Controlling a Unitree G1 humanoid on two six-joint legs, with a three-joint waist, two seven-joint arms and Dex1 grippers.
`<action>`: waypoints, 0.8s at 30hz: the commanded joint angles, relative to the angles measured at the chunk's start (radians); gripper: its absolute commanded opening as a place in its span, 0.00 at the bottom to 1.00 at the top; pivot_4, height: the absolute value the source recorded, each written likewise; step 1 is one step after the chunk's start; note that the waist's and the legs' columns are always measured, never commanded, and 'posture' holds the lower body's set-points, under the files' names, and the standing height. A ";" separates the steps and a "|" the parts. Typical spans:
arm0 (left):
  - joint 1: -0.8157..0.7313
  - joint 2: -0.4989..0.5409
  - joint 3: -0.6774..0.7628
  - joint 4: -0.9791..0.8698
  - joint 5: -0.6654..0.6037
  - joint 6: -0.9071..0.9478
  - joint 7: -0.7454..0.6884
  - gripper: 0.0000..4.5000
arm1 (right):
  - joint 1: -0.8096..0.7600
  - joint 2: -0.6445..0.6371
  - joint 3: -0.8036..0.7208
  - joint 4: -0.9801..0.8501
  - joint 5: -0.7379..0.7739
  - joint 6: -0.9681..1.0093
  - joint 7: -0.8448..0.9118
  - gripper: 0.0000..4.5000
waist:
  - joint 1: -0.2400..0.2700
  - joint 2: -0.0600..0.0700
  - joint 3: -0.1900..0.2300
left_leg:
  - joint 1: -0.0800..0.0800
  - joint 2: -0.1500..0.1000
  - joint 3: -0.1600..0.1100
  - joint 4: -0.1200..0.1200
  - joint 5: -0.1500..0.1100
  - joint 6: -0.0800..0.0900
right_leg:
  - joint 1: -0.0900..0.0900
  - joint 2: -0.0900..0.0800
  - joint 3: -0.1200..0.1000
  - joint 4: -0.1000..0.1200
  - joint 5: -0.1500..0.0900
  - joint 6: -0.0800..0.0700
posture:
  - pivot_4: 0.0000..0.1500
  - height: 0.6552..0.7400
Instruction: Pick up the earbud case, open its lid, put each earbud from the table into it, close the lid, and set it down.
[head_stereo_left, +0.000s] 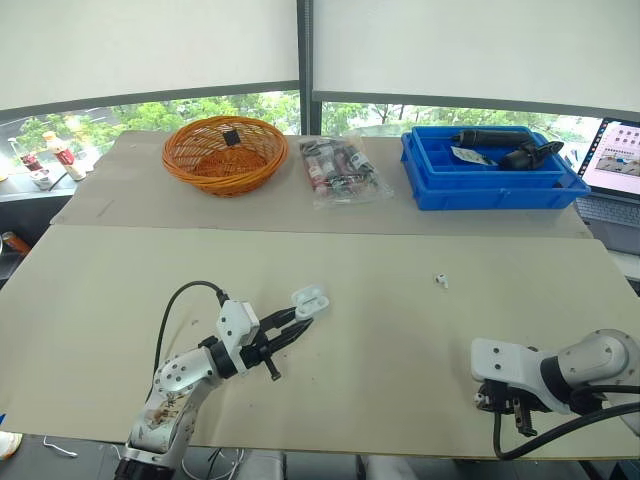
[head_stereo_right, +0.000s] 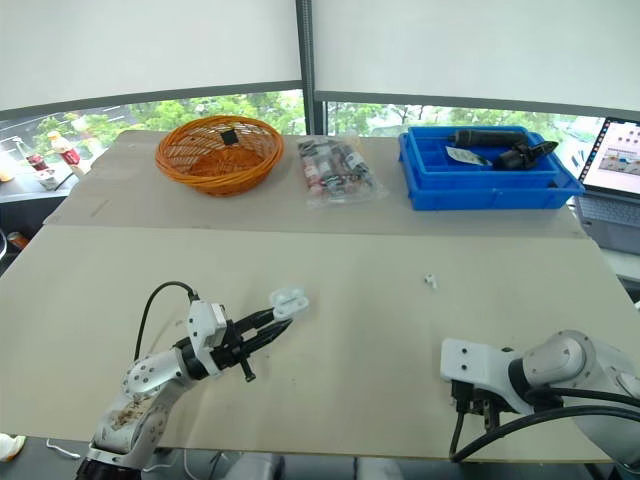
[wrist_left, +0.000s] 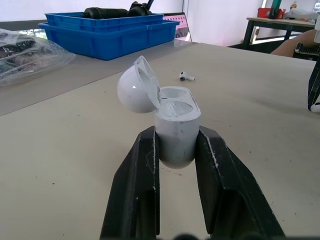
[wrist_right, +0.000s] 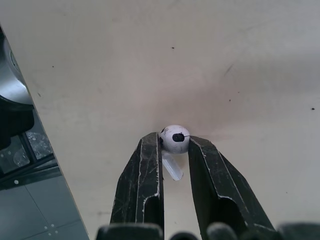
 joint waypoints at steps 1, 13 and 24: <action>-0.012 0.000 0.000 -0.020 -0.001 -0.021 -0.008 0.11 | -0.008 0.006 -0.067 -0.014 0.035 0.017 0.003 0.08 | 0.000 0.000 0.000 | 0.000 0.000 0.000 0.000 0.000 0.000 | 0.000 0.000 0.000 0.000 0.000 0.000 | 1.00 0.89; -0.033 -0.026 -0.011 -0.014 -0.006 -0.024 -0.018 0.11 | -0.192 0.251 -0.228 -0.023 0.272 0.175 -0.109 0.08 | -0.007 -0.001 0.001 | 0.000 0.000 0.000 0.000 0.000 0.000 | 0.000 0.000 0.000 0.000 0.000 0.000 | 1.00 0.89; -0.169 -0.141 -0.035 -0.036 -0.042 0.104 0.093 0.11 | -0.518 0.907 -0.482 -0.101 0.716 0.574 -0.606 0.08 | 0.005 -0.003 0.001 | -0.003 -0.001 -0.003 0.001 0.000 0.000 | -0.001 0.000 -0.001 0.001 0.001 0.000 | 1.00 0.89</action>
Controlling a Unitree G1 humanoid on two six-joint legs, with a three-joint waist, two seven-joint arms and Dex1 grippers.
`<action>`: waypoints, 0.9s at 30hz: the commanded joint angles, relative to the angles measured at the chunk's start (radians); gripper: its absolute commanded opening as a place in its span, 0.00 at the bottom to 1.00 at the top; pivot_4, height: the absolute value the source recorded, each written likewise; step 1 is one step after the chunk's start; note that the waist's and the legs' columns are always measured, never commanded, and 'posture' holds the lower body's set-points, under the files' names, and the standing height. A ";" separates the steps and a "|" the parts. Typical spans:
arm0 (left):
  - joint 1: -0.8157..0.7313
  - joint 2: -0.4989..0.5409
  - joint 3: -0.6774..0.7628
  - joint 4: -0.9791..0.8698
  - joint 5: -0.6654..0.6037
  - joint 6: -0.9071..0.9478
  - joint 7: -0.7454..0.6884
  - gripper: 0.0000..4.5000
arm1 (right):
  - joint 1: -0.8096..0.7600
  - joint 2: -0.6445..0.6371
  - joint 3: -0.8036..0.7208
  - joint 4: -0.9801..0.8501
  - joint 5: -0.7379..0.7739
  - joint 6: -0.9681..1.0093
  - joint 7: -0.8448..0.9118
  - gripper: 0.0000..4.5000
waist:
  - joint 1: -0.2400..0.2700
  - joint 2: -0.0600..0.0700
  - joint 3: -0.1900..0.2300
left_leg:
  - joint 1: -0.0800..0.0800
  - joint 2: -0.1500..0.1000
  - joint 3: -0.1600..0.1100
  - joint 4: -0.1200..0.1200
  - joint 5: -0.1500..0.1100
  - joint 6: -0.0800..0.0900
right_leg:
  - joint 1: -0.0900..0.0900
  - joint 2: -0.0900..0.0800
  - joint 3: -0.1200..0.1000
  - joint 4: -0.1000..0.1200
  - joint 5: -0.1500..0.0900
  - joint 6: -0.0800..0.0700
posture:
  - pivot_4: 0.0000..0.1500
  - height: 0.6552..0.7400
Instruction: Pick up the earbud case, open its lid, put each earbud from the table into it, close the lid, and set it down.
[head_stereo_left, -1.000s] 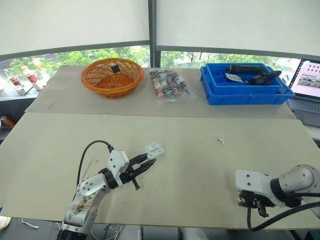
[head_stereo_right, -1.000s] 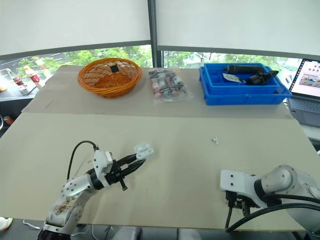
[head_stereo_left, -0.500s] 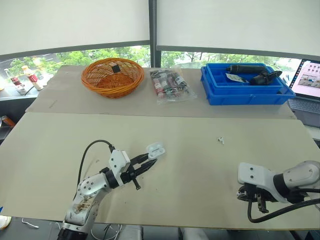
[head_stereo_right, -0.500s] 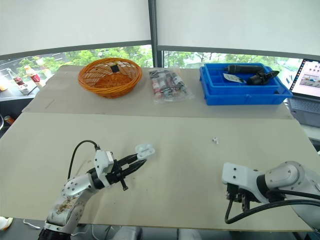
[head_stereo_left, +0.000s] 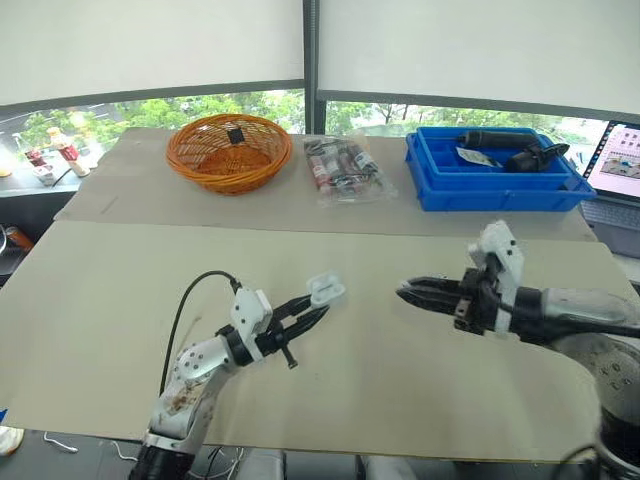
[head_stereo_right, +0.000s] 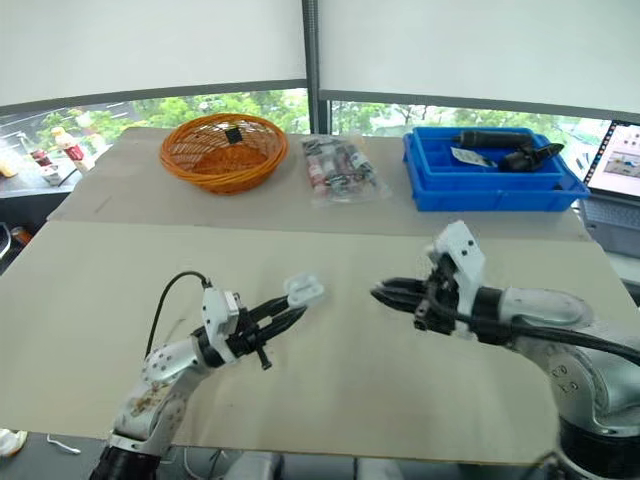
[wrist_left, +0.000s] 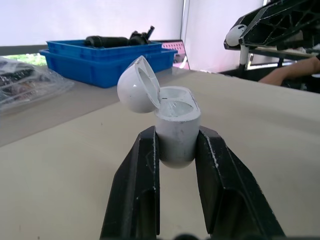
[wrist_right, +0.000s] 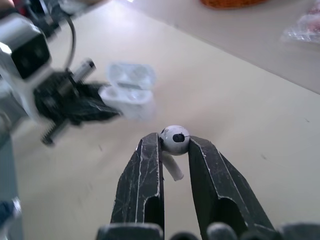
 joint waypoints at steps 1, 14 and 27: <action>-0.053 -0.031 -0.005 -0.040 -0.025 0.044 0.044 0.11 | -0.035 0.101 -0.043 -0.058 0.089 0.009 -0.140 0.08 | -0.003 0.000 0.000 | 0.000 0.000 0.000 0.000 0.000 0.000 | 0.000 0.000 0.000 0.000 0.000 0.000 | 1.00 0.89; -0.158 -0.093 -0.020 0.003 -0.004 0.085 0.083 0.11 | 0.046 0.320 0.247 -0.085 -0.059 -0.320 -0.347 0.08 | -0.022 0.002 -0.001 | 0.000 0.000 -0.001 0.000 0.000 0.000 | -0.001 0.000 0.000 0.001 0.000 0.000 | 1.00 0.89; -0.171 -0.086 -0.029 0.022 0.033 0.025 0.062 0.11 | 0.101 0.307 0.366 -0.010 -0.202 -0.516 -0.368 0.08 | -0.033 0.002 -0.001 | 0.000 0.000 -0.001 -0.001 0.000 0.000 | -0.002 0.001 0.000 0.001 0.000 0.000 | 1.00 0.89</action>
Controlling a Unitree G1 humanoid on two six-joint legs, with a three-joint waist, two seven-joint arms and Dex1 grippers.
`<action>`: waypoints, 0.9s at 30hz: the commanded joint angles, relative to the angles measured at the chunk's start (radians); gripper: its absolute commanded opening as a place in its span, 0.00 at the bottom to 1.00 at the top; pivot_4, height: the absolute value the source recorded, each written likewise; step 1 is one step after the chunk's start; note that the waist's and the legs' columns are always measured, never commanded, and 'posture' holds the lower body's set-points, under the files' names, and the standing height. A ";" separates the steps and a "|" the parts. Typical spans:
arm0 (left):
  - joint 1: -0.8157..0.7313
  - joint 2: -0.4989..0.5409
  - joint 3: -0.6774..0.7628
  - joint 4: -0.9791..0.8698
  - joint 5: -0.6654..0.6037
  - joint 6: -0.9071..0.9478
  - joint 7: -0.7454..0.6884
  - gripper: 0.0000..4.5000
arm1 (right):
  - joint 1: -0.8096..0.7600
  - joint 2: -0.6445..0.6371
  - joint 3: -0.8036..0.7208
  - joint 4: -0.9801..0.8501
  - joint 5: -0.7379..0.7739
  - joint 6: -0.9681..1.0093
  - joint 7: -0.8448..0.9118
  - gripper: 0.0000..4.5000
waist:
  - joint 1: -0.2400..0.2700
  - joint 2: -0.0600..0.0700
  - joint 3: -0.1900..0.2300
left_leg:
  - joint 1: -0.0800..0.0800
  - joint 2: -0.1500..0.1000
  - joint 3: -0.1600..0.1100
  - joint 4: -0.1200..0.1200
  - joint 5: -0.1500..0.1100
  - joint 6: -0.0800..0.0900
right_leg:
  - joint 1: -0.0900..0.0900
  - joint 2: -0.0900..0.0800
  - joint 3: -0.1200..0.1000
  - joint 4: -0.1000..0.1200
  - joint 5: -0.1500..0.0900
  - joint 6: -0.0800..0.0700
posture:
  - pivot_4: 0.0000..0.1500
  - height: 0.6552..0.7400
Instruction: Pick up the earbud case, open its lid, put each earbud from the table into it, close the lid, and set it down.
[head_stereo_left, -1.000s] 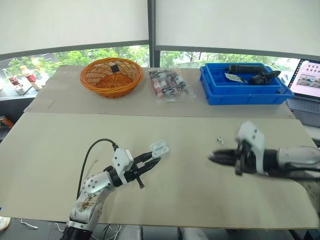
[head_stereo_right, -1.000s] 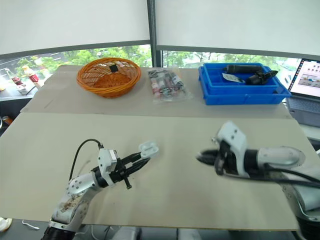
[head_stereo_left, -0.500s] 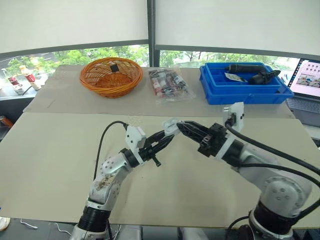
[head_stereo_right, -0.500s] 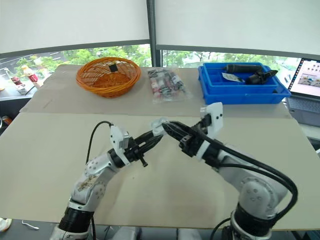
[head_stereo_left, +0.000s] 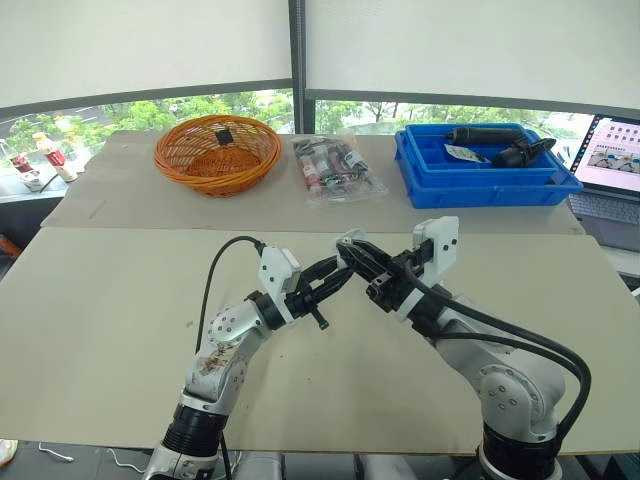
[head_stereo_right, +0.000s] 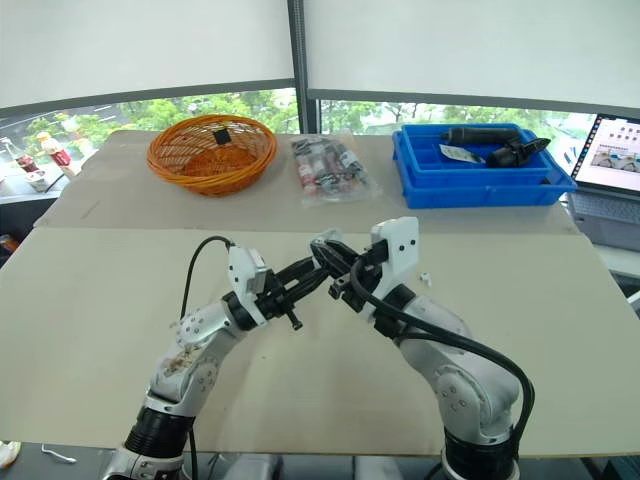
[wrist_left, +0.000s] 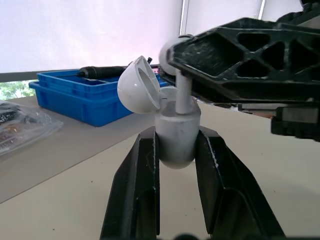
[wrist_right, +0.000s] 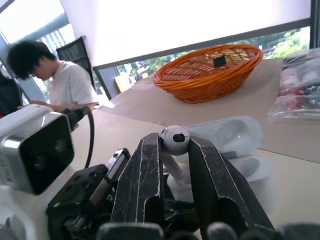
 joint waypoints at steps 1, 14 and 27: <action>-0.018 -0.004 0.002 -0.006 -0.001 -0.036 -0.005 0.11 | 0.007 -0.005 0.018 -0.007 -0.020 -0.051 0.000 0.08 | 0.000 0.000 0.000 | 0.000 0.000 0.000 0.000 0.000 0.000 | 0.000 0.000 0.000 0.000 0.000 0.000 | 1.00 0.89; -0.020 -0.004 -0.006 0.009 0.032 -0.091 -0.011 0.11 | 0.037 -0.042 0.098 -0.006 -0.066 -0.079 0.006 0.08 | 0.000 0.000 0.000 | 0.000 0.000 0.000 0.000 0.000 0.000 | 0.000 0.000 0.000 0.000 0.000 0.000 | 1.00 0.89; -0.018 -0.013 -0.018 0.021 0.079 -0.167 0.000 0.11 | 0.067 -0.044 0.170 -0.005 -0.131 -0.086 -0.013 0.08 | 0.000 0.000 0.000 | 0.000 0.000 0.000 0.000 0.000 0.000 | 0.000 0.000 0.000 -0.001 0.000 0.000 | 1.00 0.89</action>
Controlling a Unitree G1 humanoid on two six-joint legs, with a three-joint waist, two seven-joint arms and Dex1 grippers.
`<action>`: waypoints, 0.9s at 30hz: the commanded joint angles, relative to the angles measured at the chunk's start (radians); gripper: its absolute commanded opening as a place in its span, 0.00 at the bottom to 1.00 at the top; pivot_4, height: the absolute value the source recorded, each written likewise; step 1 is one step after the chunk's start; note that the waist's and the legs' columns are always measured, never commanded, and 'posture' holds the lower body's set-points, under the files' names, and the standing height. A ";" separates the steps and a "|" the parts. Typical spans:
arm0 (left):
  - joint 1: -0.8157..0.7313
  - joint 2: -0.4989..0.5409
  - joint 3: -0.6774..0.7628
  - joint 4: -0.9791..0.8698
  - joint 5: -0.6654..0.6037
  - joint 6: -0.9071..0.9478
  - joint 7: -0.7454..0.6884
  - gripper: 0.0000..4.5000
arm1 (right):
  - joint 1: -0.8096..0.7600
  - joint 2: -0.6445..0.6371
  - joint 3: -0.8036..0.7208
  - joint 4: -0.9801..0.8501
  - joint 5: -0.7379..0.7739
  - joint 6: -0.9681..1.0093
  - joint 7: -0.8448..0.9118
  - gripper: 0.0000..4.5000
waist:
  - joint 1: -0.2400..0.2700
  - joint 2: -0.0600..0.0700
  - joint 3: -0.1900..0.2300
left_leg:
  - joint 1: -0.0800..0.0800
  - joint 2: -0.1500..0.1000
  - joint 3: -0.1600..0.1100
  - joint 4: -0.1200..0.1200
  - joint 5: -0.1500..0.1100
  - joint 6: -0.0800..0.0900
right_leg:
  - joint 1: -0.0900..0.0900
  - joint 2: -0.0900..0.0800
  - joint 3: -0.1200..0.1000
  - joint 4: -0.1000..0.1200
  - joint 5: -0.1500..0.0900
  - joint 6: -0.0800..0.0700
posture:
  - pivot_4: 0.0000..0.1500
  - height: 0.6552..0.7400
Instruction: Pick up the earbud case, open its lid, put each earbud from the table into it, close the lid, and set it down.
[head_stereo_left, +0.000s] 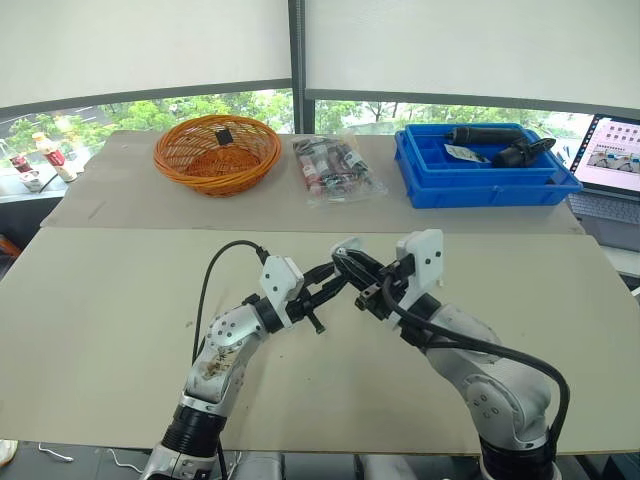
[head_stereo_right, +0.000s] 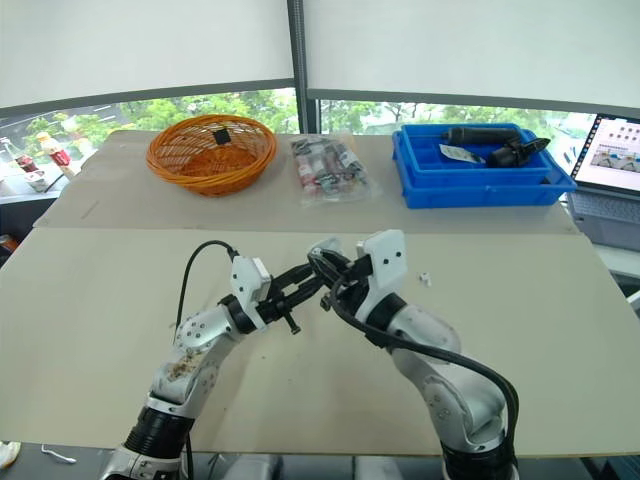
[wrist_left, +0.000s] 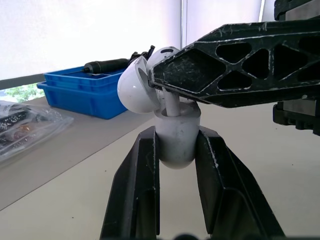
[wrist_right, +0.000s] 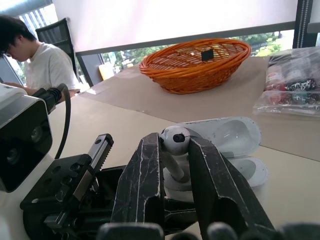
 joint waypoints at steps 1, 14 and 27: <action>-0.026 -0.018 -0.001 -0.042 -0.005 -0.054 0.008 0.11 | 0.020 -0.005 0.040 -0.015 -0.014 0.006 -0.002 0.08 | 0.000 0.000 0.000 | 0.000 0.000 0.000 0.000 0.000 0.000 | 0.000 0.000 0.000 0.000 0.000 0.000 | 1.00 0.89; -0.009 -0.008 0.007 -0.042 0.006 -0.065 0.019 0.11 | 0.052 -0.092 -0.018 -0.115 -0.043 0.009 -0.007 0.85 | 0.000 0.000 0.000 | 0.000 0.000 0.000 0.000 0.000 0.000 | 0.000 0.000 0.000 0.000 0.000 0.000 | 1.00 0.89; 0.024 0.035 0.049 0.014 0.019 -0.132 0.024 0.11 | 0.337 -0.360 -0.430 -0.249 0.060 -0.034 0.205 0.85 | 0.011 0.000 0.000 | -0.001 0.000 0.000 -0.001 0.000 0.000 | 0.001 0.000 0.000 -0.002 0.000 0.000 | 1.00 0.89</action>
